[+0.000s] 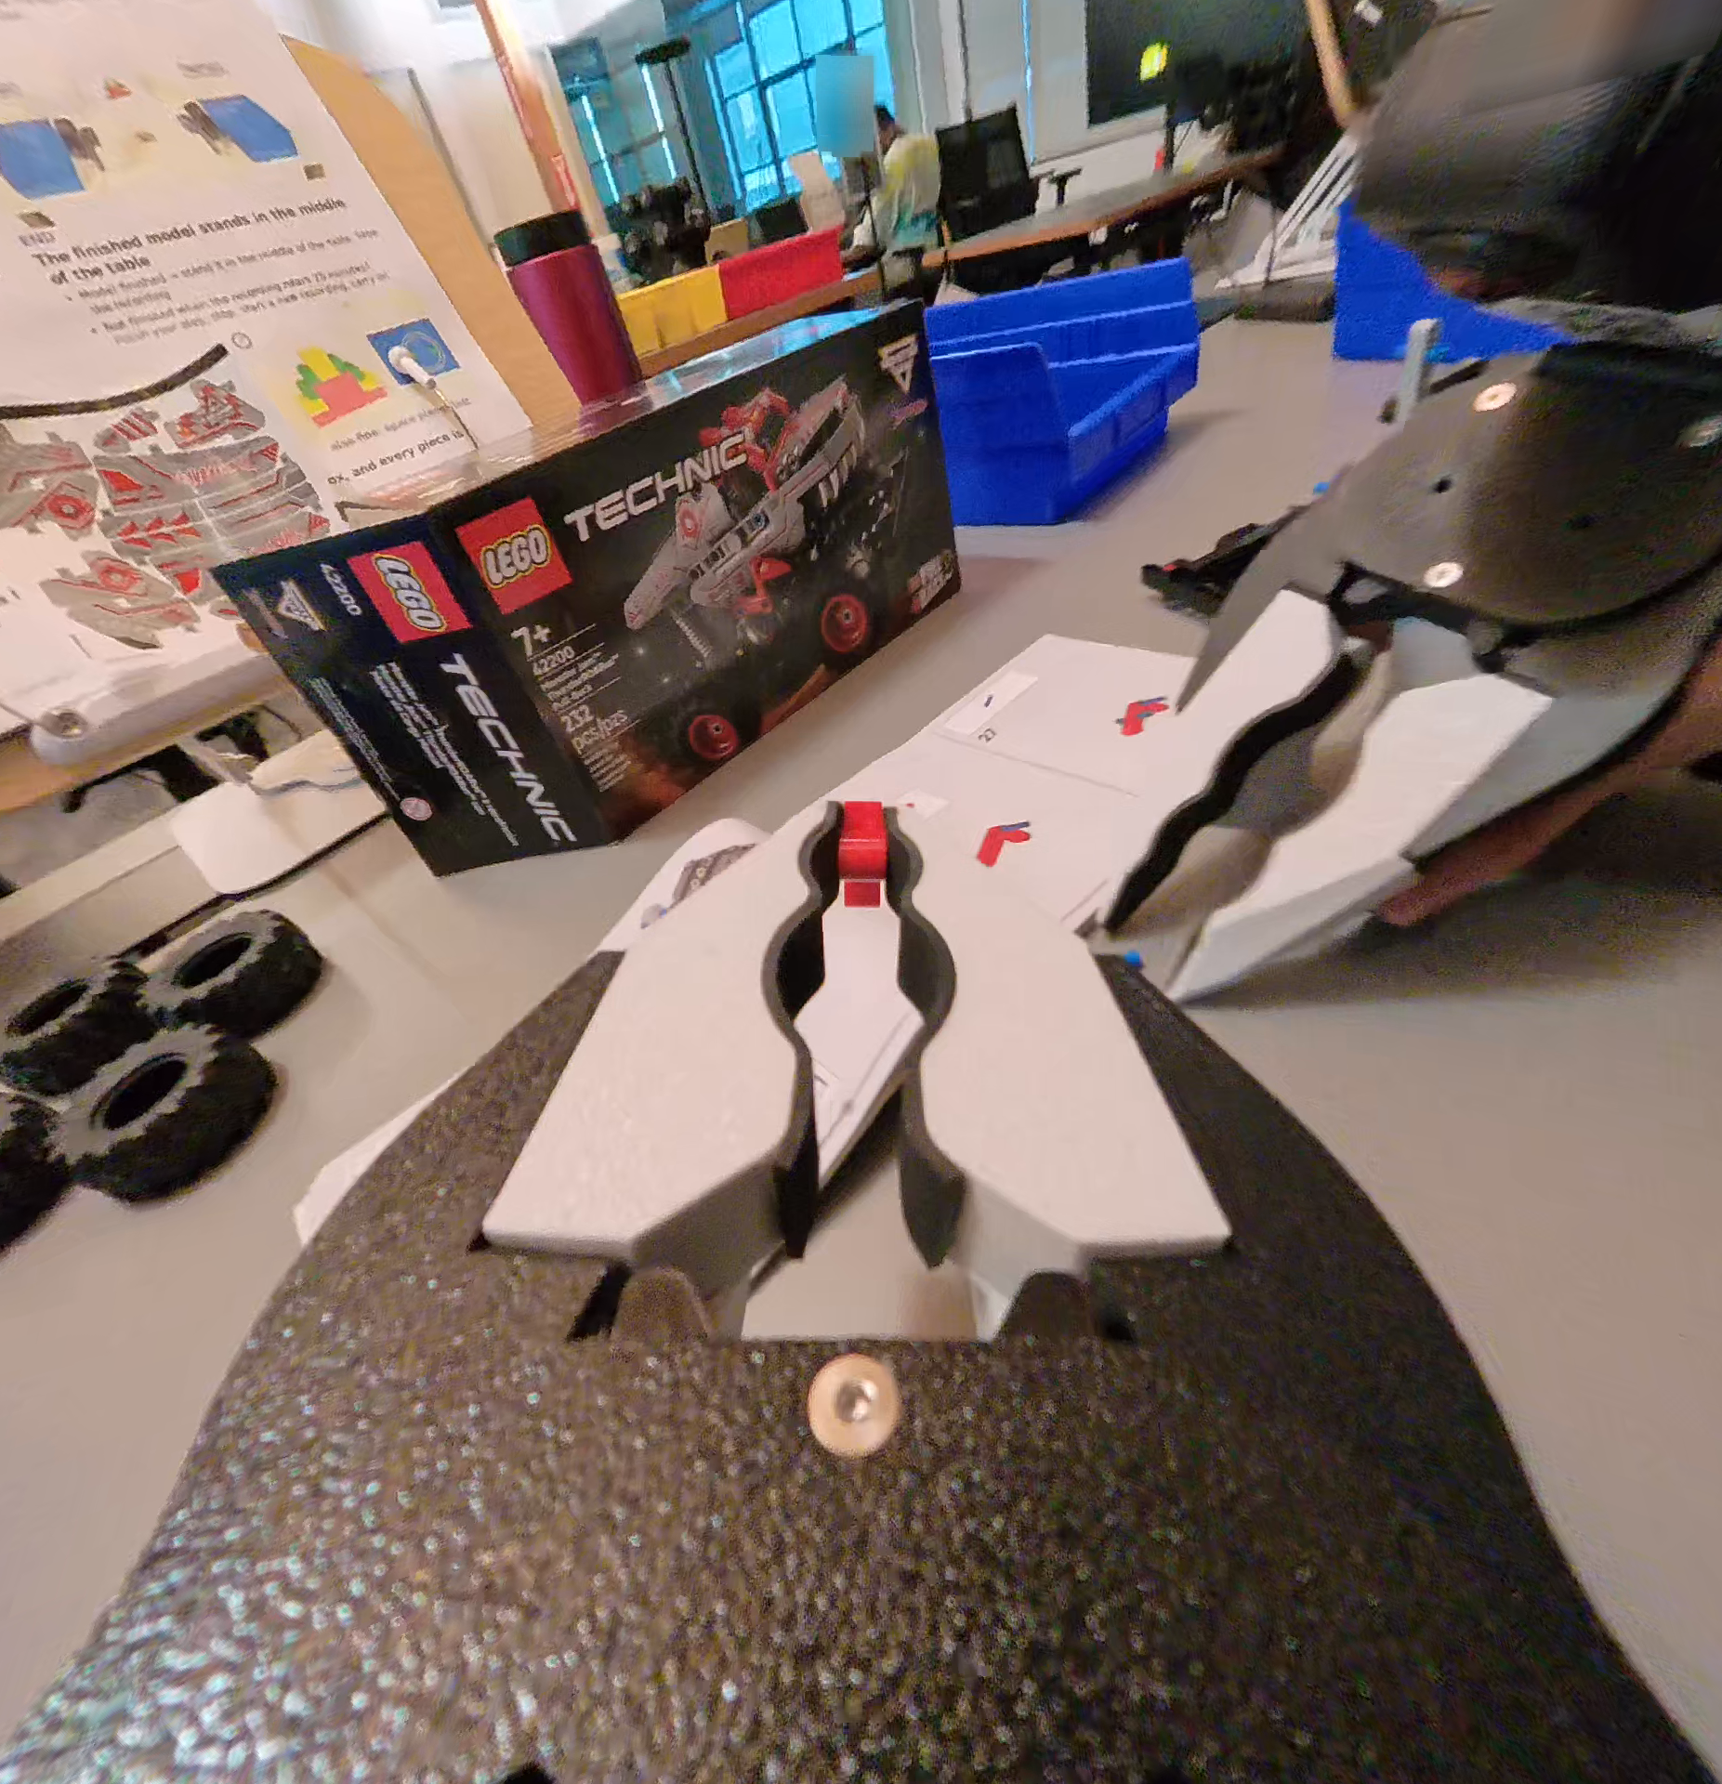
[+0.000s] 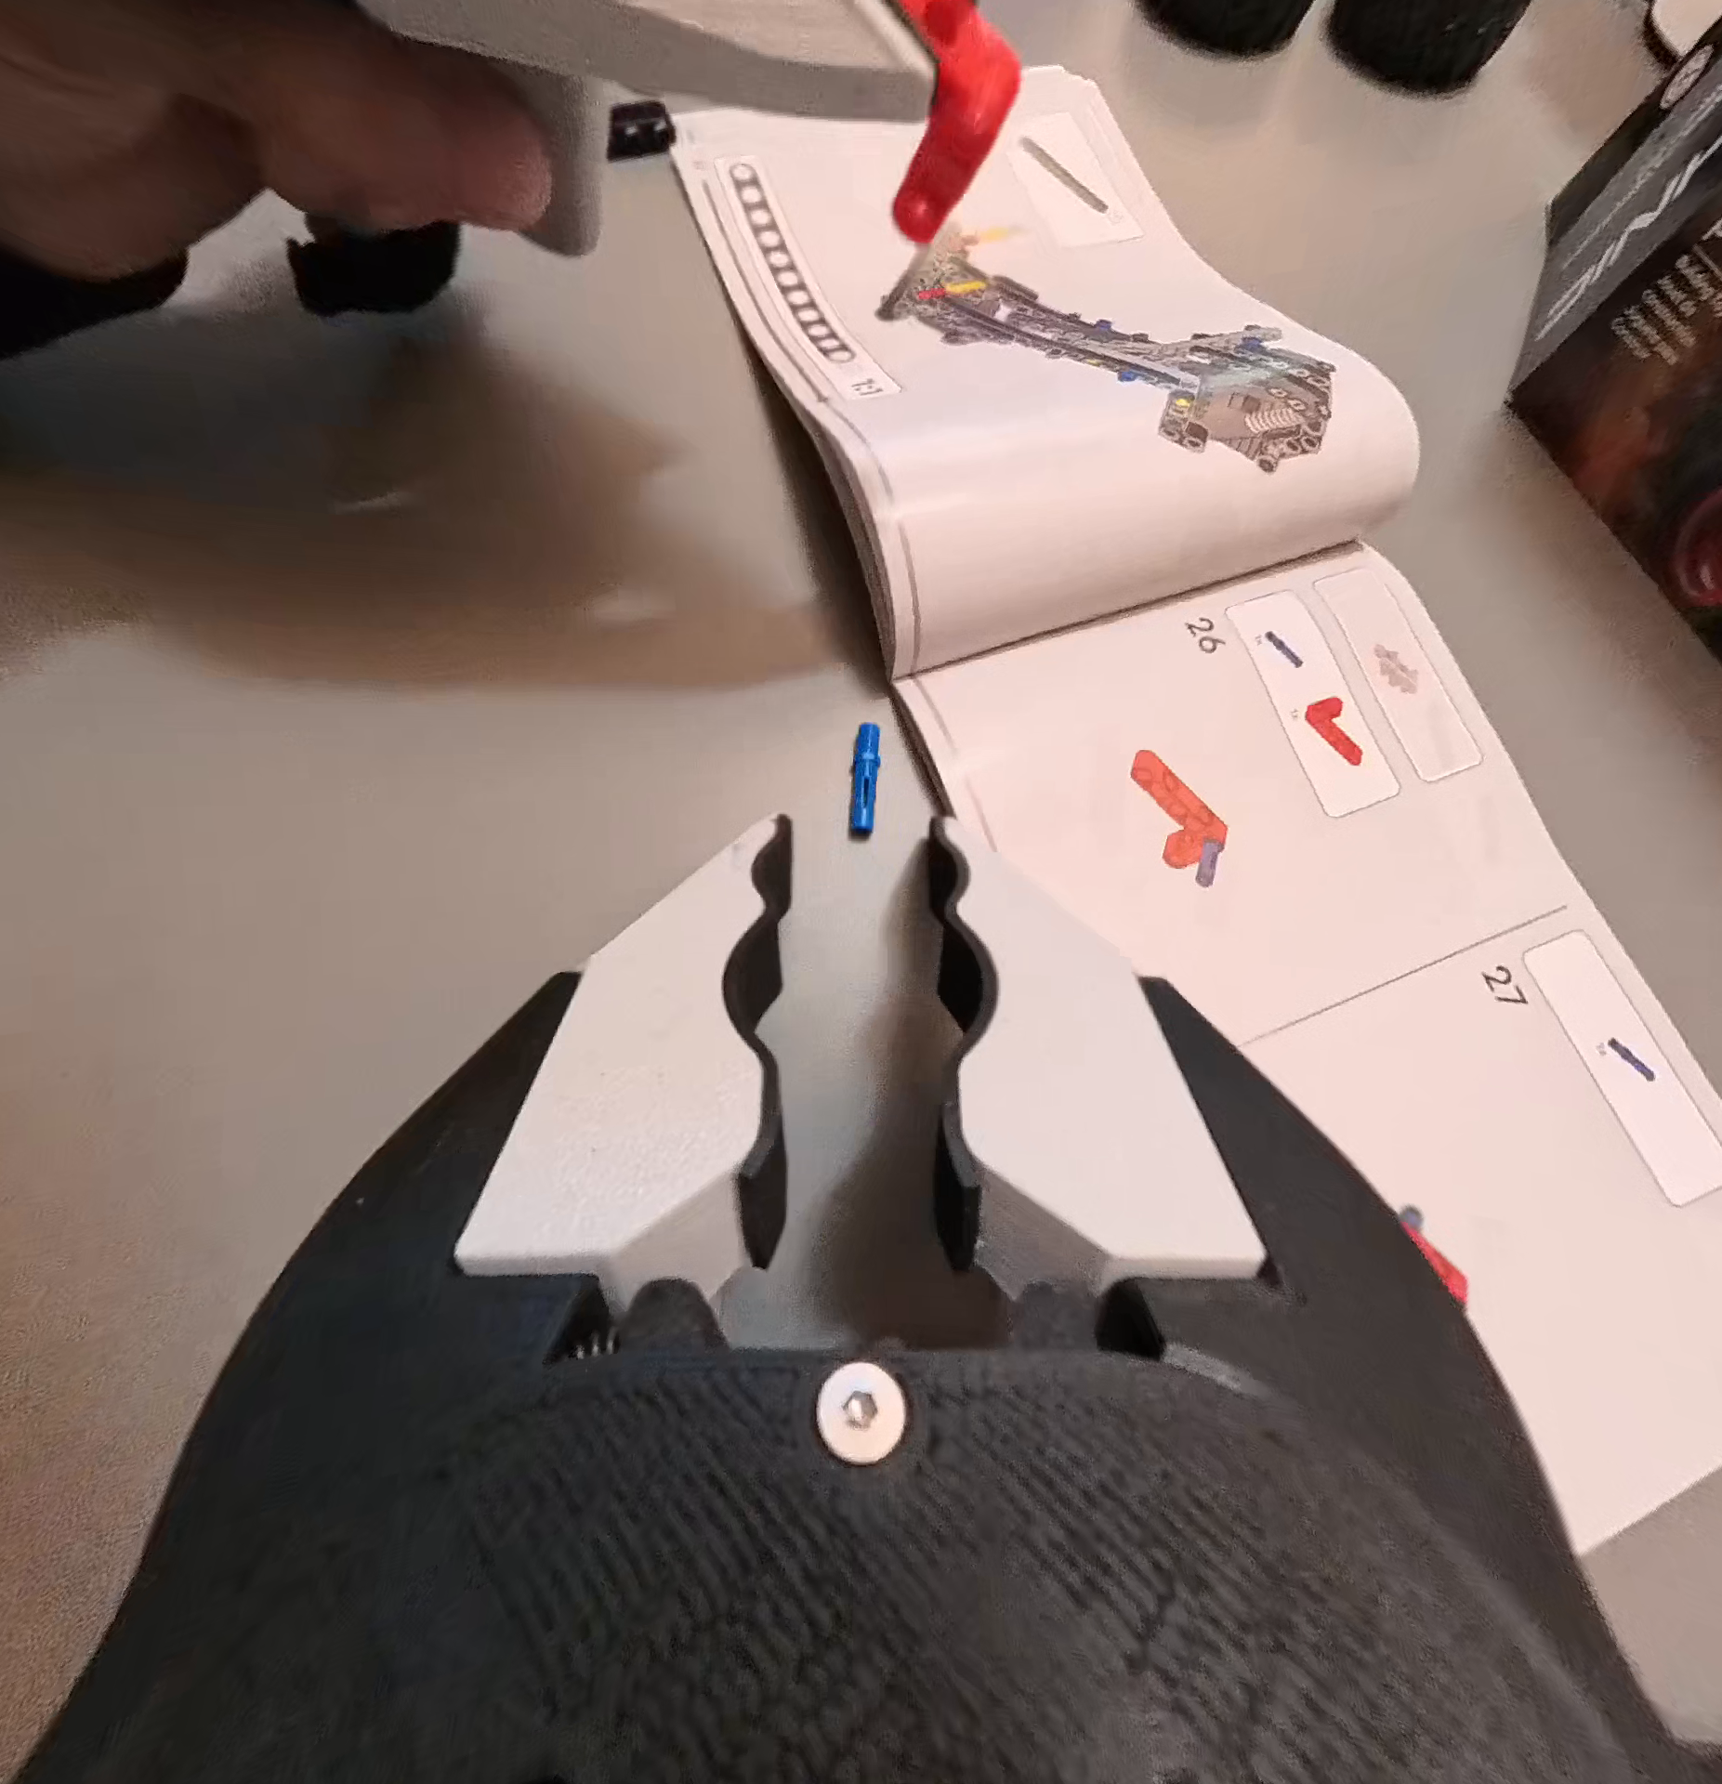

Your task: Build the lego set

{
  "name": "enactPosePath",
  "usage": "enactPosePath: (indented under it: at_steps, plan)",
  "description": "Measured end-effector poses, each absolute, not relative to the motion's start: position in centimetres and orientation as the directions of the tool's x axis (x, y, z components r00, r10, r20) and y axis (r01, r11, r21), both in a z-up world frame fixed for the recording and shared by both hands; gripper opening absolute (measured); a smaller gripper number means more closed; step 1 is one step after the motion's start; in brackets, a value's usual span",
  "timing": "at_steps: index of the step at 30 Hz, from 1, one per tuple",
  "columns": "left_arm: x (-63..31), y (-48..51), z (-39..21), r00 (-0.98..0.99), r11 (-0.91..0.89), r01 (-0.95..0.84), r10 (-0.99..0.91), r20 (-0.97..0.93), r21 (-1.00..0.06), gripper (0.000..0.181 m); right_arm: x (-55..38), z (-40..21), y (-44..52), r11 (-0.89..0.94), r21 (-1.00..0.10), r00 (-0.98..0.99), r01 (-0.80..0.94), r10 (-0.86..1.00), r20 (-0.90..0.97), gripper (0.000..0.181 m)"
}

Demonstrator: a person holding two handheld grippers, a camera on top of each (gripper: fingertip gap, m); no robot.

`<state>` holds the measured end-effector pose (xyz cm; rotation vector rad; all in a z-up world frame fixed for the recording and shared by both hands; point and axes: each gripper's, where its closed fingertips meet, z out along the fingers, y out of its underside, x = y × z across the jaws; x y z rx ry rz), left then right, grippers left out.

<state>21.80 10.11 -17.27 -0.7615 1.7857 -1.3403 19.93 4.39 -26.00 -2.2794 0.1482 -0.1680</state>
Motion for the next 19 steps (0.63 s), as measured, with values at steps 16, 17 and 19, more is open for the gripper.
enactPosePath:
  at_steps: [16, 17, 19]
  plan:
    - [22.3, 8.5, -17.1, -0.592, 0.243, -0.003, -0.783, -0.194, -0.970, 0.005, 19.9, -26.2, 5.2, -0.654, -0.753, 0.989, -0.068, -0.145, 0.036, 0.009]
    - [22.2, 8.4, -17.0, -0.591, 0.250, 0.003, -0.781, -0.203, -0.968, 0.005, 19.9, -26.2, 5.2, -0.654, -0.753, 0.989, -0.071, -0.147, 0.034, 0.009]
    - [22.2, 8.4, -17.1, -0.591, 0.267, 0.009, -0.776, -0.220, -0.964, 0.005, 19.9, -26.2, 5.2, -0.655, -0.753, 0.989, -0.067, -0.146, 0.039, 0.008]
